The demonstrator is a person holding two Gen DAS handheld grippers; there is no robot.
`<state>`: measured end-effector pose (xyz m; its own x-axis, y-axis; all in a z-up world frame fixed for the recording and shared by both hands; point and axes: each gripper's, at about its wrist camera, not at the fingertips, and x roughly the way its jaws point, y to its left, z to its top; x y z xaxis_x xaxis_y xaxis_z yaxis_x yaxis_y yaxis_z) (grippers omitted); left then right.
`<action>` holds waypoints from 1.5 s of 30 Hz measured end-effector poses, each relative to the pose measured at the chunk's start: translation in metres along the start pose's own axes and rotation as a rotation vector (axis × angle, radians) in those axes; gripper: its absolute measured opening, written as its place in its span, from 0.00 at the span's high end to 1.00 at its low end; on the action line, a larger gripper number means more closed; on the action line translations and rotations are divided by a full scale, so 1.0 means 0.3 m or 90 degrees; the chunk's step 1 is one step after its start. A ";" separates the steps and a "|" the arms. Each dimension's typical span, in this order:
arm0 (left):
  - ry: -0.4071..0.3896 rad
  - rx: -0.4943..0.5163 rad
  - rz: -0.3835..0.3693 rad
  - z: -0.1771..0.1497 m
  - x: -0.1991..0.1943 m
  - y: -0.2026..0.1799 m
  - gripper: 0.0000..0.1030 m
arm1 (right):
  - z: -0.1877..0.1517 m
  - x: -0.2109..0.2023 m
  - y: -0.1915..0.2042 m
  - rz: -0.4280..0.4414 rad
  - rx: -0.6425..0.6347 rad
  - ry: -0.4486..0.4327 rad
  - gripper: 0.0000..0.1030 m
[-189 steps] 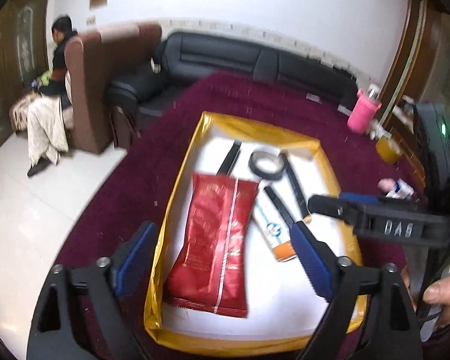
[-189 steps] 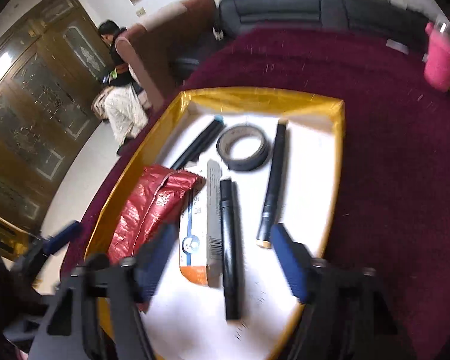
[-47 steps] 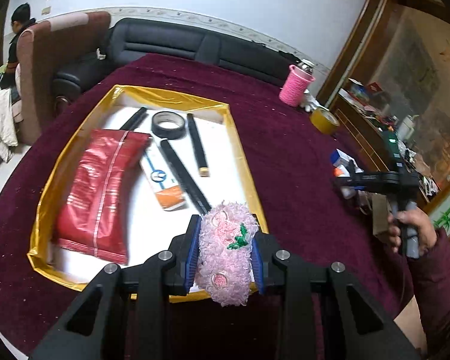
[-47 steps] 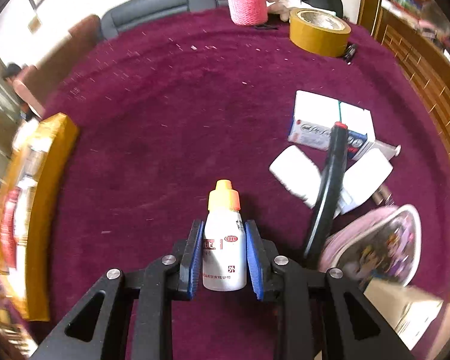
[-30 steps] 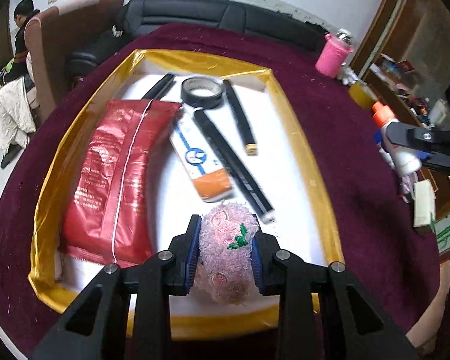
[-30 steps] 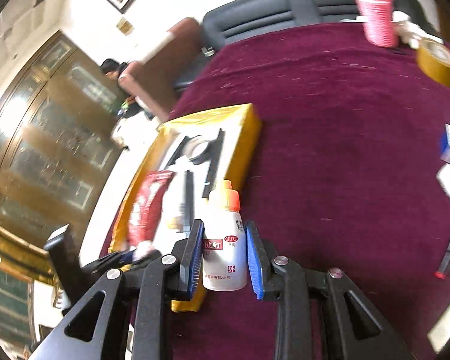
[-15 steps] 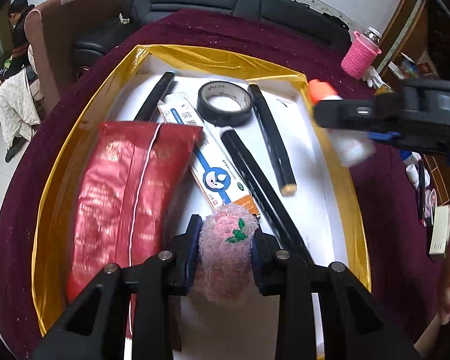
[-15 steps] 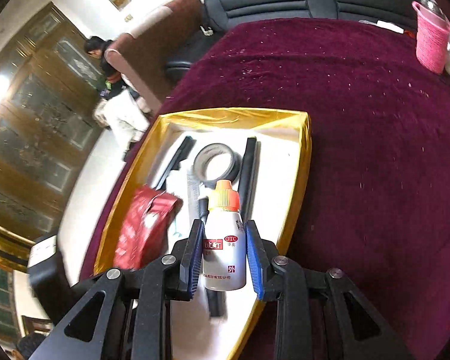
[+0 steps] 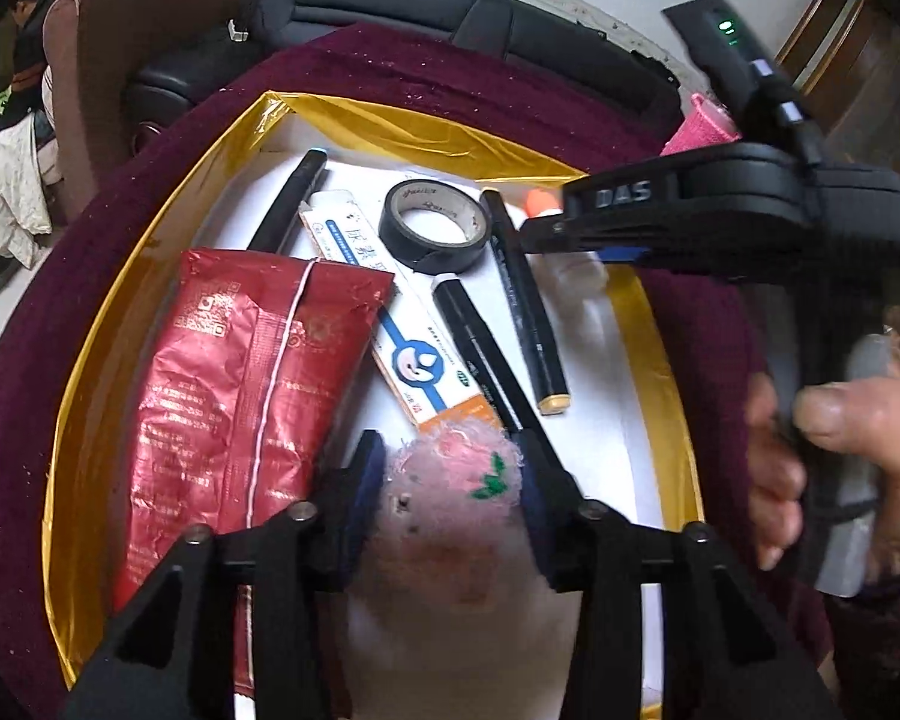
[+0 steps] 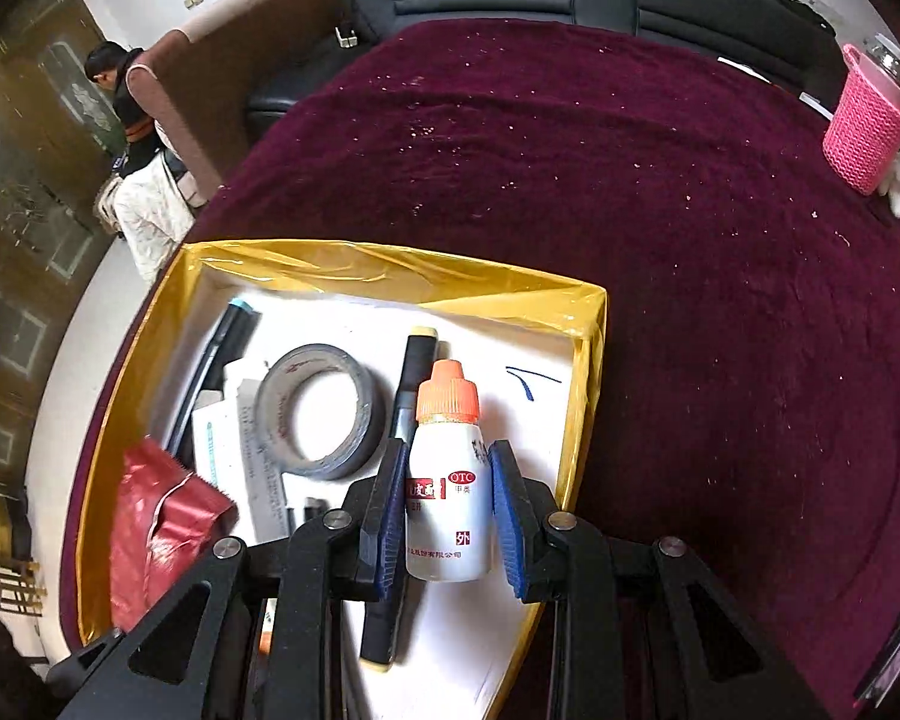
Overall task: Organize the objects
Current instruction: 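Lower the pink ball and dropper bottle into the tray and open both grippers, then move both grippers back toward the remaining objects on the table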
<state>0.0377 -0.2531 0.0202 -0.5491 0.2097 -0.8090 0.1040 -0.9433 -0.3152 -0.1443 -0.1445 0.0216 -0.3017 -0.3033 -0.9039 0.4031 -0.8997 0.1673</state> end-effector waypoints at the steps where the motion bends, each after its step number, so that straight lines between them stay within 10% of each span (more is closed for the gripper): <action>1: -0.002 0.000 -0.008 -0.005 -0.006 -0.006 0.48 | 0.002 0.003 0.000 -0.002 -0.002 -0.002 0.71; 11: -0.035 0.019 0.019 -0.046 -0.094 -0.056 0.17 | 0.003 -0.031 0.005 0.018 -0.008 -0.028 0.58; 22: -0.144 0.038 0.116 -0.077 -0.290 -0.137 0.12 | -0.227 -0.443 -0.110 -0.006 0.008 -0.240 0.09; 45: -0.170 0.255 0.160 -0.184 -0.289 -0.648 0.10 | -0.692 -0.730 -0.569 -0.109 0.094 -0.328 0.06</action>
<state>0.1107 -0.0737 0.1242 -0.7446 -0.0582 -0.6650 -0.0364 -0.9912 0.1274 0.0324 0.1408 0.1092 -0.7500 -0.2299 -0.6203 0.1975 -0.9727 0.1216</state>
